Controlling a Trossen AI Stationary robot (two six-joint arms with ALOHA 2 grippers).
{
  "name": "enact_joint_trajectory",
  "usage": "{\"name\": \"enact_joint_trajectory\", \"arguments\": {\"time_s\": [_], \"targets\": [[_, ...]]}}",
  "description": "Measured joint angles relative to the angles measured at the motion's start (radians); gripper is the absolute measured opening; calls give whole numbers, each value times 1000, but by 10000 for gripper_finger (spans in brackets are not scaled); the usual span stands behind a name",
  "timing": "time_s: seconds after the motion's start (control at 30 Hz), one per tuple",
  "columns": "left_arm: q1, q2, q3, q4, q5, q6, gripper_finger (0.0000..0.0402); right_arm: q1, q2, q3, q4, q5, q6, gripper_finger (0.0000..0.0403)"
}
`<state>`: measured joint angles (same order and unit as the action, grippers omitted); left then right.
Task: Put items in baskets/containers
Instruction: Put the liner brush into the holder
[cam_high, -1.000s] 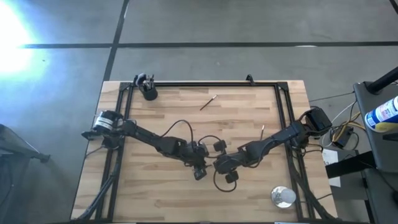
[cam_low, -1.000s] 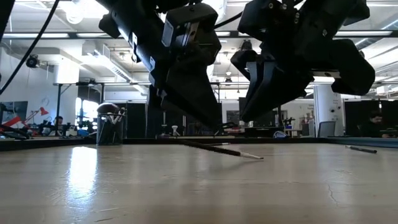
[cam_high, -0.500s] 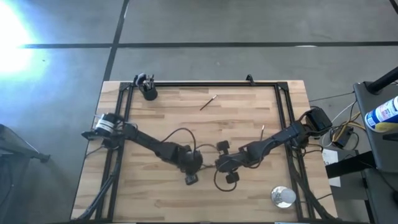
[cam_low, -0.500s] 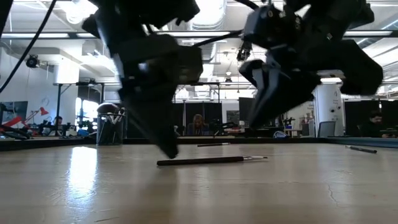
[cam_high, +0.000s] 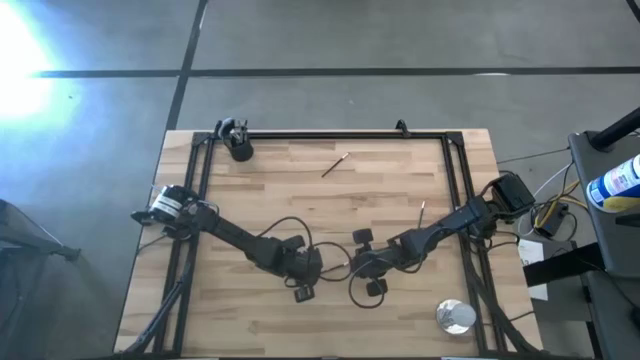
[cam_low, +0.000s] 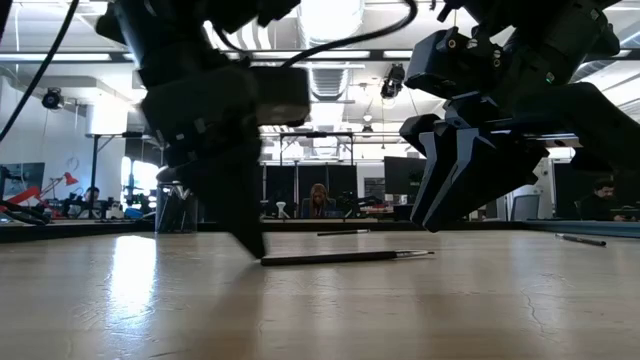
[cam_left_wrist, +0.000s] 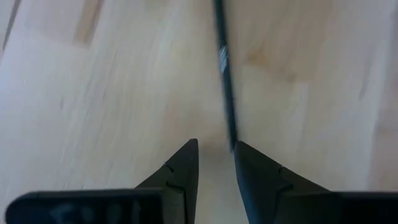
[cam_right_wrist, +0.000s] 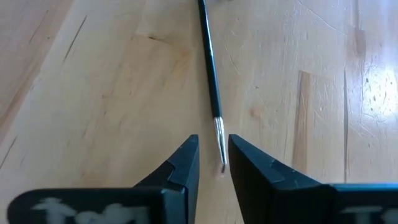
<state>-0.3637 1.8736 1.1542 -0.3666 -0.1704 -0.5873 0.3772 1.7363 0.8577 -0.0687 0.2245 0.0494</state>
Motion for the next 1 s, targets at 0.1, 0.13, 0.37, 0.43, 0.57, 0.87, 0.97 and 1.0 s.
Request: {"name": "enact_joint_trajectory", "arguments": {"time_s": [0.1, 0.13, 0.37, 0.43, 0.57, 0.87, 0.97, 1.0], "targets": [[4, 0, 0, 54, 12, 18, 97, 0, 0, 0, 1, 0, 0, 90], [4, 0, 0, 61, 20, 18, 97, 0, 0, 0, 1, 0, 0, 92], [9, 38, 3, 58, 41, -2, 96, 0, 0, -1, 5, 0, 1, 94], [9, 52, 4, 57, 37, -11, 94, 0, 0, -1, 5, 1, 0, 93], [9, 69, 5, 50, 37, -14, 57, 0, 0, -1, -3, 3, 1, 90], [2, 71, 2, 42, 12, -19, 3, -39, 0, -28, -2, -60, 91, 116], [0, 72, -6, 49, 4, -19, 2, -46, 0, -41, 7, -69, 106, 134], [0, 72, -10, 52, 4, -21, 2, -49, 0, -44, 8, -69, 107, 138]]}}
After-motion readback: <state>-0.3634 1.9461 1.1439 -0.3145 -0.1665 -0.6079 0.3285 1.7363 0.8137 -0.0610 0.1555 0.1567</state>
